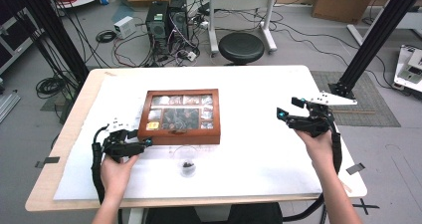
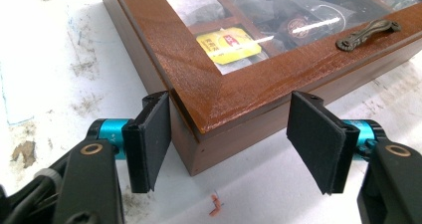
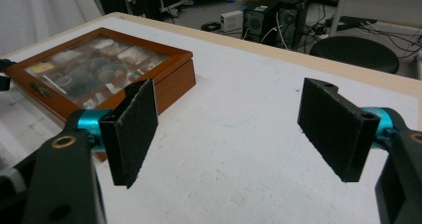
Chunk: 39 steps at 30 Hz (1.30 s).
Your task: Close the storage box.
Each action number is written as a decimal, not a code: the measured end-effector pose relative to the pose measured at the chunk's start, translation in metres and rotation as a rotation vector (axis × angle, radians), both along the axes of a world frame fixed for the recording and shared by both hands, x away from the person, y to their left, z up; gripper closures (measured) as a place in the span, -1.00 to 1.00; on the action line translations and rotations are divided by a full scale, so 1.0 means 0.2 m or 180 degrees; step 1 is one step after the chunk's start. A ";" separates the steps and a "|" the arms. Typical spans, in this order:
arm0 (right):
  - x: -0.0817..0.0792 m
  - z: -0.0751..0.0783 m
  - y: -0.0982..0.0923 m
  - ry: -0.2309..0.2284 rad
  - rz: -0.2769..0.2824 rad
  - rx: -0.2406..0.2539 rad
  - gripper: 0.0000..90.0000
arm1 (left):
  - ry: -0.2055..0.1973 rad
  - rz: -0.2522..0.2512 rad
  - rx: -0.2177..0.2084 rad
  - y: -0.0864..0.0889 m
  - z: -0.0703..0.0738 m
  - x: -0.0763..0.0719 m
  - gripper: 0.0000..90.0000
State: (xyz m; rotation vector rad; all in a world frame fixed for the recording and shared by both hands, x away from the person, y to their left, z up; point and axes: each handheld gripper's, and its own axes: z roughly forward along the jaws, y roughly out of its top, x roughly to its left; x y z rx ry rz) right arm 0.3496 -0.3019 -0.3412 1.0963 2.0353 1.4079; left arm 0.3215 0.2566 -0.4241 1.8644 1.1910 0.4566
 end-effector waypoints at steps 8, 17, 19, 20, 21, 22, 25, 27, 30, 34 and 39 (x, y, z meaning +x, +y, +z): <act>0.00 0.00 0.00 0.0004 -0.0004 0.0001 -0.47 | 0.0034 0.0007 0.0020 0.01 -0.02 -0.01 -0.24; 0.01 -0.01 -0.01 0.0021 -0.0017 0.0000 -0.47 | -0.0252 0.0034 0.0022 0.08 0.04 -0.06 -0.24; 0.01 -0.01 -0.02 0.0020 -0.0015 0.0003 -0.47 | -0.0369 0.0036 -0.0011 0.09 0.06 -0.07 -0.25; 0.01 -0.01 -0.02 0.0023 -0.0021 0.0006 -0.47 | -0.0420 0.0034 -0.0027 0.10 0.08 -0.07 -0.25; 0.01 -0.01 -0.02 0.0026 -0.0022 0.0004 -0.47 | -0.0471 0.0030 -0.0057 0.11 0.09 -0.08 -0.27; 0.01 -0.01 -0.02 0.0020 -0.0021 0.0007 -0.47 | -0.0515 0.0007 -0.0083 0.12 0.11 -0.08 -0.27; 0.00 -0.02 -0.02 0.0019 -0.0022 -0.0001 -0.47 | -0.0621 -0.0051 -0.0165 0.13 0.16 -0.08 -0.32; 0.00 -0.02 -0.03 0.0021 -0.0028 -0.0012 -0.47 | -0.0701 -0.0097 -0.0203 0.13 0.19 -0.09 -0.34; -0.02 -0.03 -0.04 0.0026 -0.0048 -0.0012 -0.47 | -0.0836 -0.0146 -0.0263 0.13 0.23 -0.09 -0.35; -0.03 -0.04 -0.08 0.0026 -0.0103 -0.0018 -0.47 | -0.1026 -0.0208 -0.0347 0.12 0.28 -0.09 -0.37; -0.03 -0.06 -0.12 0.0077 -0.0179 -0.0011 -0.47 | -0.1097 -0.0266 -0.0296 0.09 0.30 -0.07 -0.37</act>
